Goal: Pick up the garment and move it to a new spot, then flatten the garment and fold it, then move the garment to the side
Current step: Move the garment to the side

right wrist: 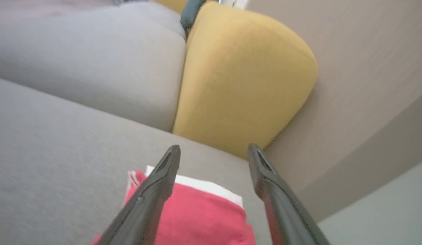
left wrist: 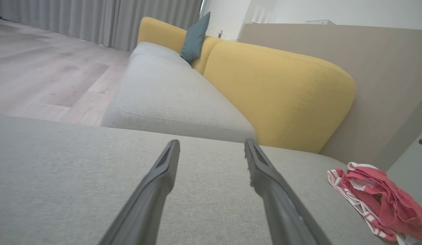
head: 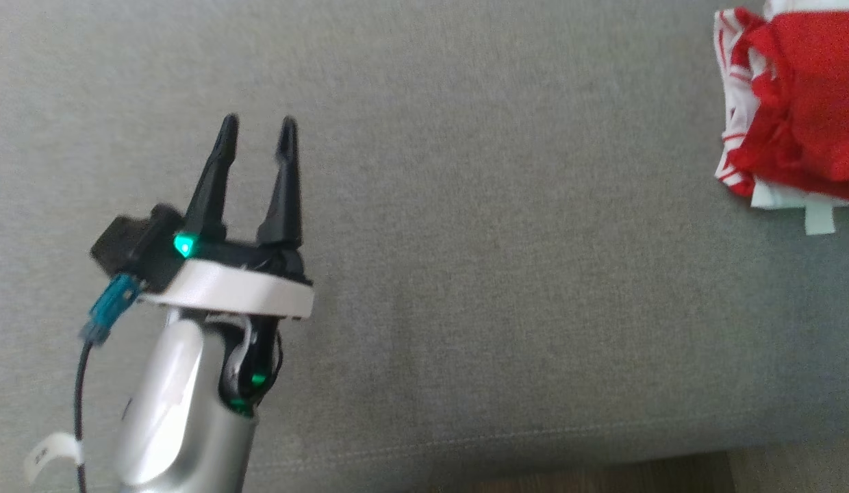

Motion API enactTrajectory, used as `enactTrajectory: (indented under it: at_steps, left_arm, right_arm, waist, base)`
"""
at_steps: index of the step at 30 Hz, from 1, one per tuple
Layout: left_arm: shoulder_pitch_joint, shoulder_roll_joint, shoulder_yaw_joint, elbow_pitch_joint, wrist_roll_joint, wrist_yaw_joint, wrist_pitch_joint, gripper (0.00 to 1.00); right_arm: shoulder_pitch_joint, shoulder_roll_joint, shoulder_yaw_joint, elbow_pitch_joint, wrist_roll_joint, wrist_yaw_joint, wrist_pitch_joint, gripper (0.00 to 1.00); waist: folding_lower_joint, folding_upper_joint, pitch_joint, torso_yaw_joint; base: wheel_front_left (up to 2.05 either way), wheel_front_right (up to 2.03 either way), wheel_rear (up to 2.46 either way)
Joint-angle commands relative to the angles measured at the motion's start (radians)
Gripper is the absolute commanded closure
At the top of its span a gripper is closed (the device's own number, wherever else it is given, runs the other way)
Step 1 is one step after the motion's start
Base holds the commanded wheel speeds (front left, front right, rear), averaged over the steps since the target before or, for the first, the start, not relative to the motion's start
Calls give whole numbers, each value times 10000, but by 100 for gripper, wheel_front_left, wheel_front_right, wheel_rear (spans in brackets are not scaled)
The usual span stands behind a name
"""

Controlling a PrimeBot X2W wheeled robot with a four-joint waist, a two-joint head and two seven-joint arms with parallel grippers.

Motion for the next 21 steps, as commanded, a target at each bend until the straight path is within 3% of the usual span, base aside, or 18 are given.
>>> enactTrajectory:
  at_steps: [1,10,11,13,21]
  left_arm:
    - [50,95,427,-402,-69,68,-51,0]
    - [923,95,931,-588,-89,274,-51,0]
    - [1123,95,970,-586,-75,288,-51,0]
    - [1323,95,1003,-581,-27,296,-51,0]
    - [2128,95,931,-669,157,194,-51,0]
  right_arm:
    - [-125,82,137,-463,45,37,-189,0]
    - [999,2808,409,-1143,402,37,-1825,0]
    - [1456,3381,433,-1240,422,37,-2245,0]
    - [1945,3761,444,-1308,442,37,-2709,0]
    - [3554,4153,827,-1133,998,37,-3856,0]
  waist:
    - [1,0,-565,201]
    - [1,0,-2014,386]
    - [1,0,-2266,390]
    - [1,0,-2504,383]
    - [1,0,-3010,269]
  base:
    - [0,0,0]
    - [0,0,0]
    - [0,0,0]
    - [0,0,0]
    - [0,0,0]
